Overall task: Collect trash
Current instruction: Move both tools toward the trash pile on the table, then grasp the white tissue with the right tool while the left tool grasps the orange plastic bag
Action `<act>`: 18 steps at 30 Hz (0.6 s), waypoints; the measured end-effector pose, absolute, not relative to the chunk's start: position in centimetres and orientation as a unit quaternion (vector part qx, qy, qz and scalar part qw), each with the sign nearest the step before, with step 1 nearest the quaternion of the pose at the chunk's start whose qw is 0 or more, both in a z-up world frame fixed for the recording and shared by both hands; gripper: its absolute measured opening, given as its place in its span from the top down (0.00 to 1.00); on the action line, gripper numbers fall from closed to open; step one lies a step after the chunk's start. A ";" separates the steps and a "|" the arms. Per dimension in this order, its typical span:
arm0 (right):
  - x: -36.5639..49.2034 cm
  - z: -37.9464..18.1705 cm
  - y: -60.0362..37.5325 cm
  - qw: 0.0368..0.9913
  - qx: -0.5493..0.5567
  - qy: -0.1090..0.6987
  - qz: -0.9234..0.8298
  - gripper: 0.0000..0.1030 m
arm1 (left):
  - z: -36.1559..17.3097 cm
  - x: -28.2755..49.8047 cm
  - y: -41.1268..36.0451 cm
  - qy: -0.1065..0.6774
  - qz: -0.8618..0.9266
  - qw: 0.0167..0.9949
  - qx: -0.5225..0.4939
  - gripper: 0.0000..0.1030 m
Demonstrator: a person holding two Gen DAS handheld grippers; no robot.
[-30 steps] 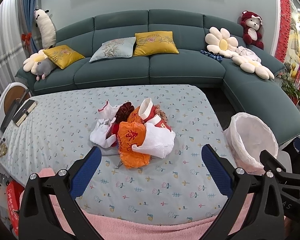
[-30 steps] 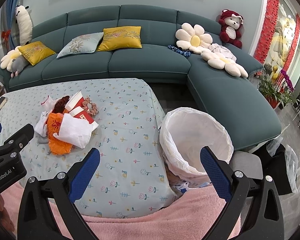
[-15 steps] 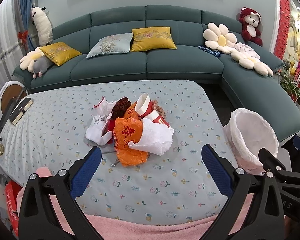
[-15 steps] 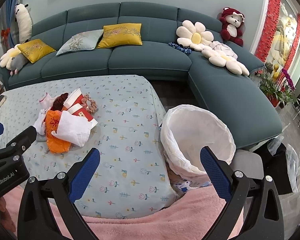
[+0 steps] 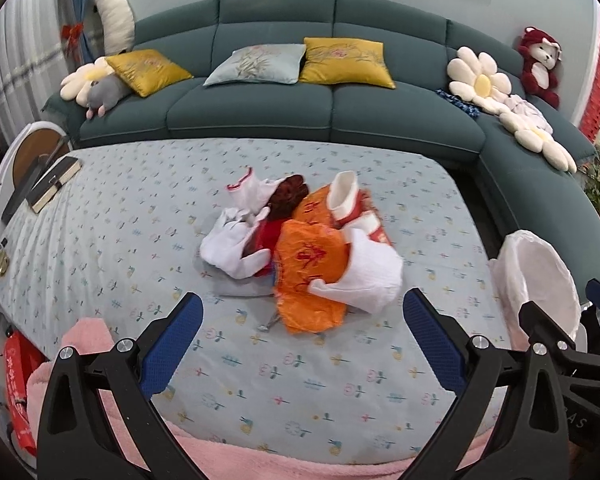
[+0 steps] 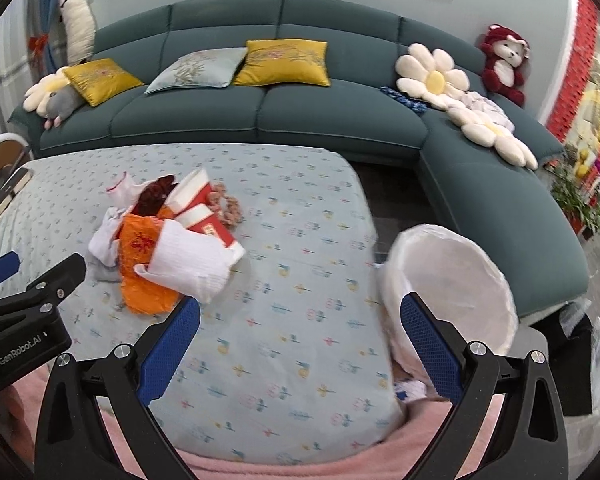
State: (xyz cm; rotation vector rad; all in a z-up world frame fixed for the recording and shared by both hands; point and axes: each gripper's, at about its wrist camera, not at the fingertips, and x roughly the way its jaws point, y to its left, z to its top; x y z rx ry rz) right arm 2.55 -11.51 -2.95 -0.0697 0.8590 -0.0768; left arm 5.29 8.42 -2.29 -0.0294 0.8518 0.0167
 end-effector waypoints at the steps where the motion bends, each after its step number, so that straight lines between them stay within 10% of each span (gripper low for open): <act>1: 2.9 -3.1 -11.1 0.907 -0.035 0.417 -0.033 0.07 | -2.4 5.5 8.7 0.414 0.011 0.910 -0.014 0.07; 18: 11.8 -8.9 -4.6 0.883 0.010 0.469 0.019 0.07 | -7.1 10.3 15.5 0.450 0.077 0.889 -0.037 0.08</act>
